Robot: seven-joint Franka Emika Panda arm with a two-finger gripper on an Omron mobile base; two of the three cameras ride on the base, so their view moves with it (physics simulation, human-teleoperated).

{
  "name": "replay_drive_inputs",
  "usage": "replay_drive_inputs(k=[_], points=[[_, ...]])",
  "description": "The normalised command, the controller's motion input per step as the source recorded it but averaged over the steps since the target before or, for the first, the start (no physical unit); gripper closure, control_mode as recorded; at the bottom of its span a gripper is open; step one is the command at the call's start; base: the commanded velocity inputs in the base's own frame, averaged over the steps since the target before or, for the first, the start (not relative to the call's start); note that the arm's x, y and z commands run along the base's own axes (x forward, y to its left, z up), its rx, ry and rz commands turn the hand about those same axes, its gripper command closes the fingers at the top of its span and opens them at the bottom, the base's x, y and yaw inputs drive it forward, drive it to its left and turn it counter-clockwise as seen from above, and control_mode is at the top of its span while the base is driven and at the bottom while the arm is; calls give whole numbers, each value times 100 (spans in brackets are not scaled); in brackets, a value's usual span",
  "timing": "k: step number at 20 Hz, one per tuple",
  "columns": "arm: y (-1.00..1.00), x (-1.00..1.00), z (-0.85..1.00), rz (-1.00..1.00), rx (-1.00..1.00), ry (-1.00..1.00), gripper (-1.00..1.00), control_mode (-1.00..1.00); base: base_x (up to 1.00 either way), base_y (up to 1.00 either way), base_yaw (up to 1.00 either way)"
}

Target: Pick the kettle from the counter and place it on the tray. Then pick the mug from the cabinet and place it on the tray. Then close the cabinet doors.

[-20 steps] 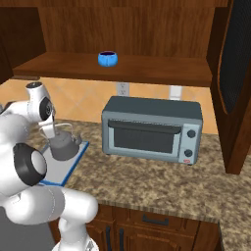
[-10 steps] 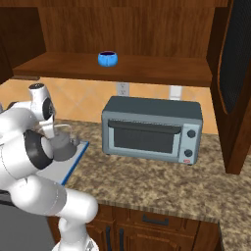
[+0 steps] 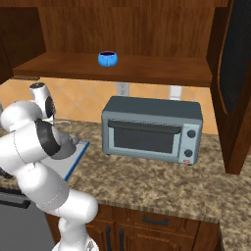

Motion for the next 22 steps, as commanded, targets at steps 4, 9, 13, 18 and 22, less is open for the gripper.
replay_drive_inputs(k=[4, 9, 13, 18, 22], points=[[1, -12, -31, -2, 0, -12, 100, -100, 0, 0, 0], [0, -18, -19, -9, 1, -8, -100, -100, 0, 0, 0], [-4, -14, -1, -7, 2, -10, -100, -100, 0, 0, 0], [-2, -7, 3, -5, 0, -9, -100, -100, 0, 0, 0], [-8, -16, 27, 0, 0, -8, -100, -100, 0, 0, 0]])
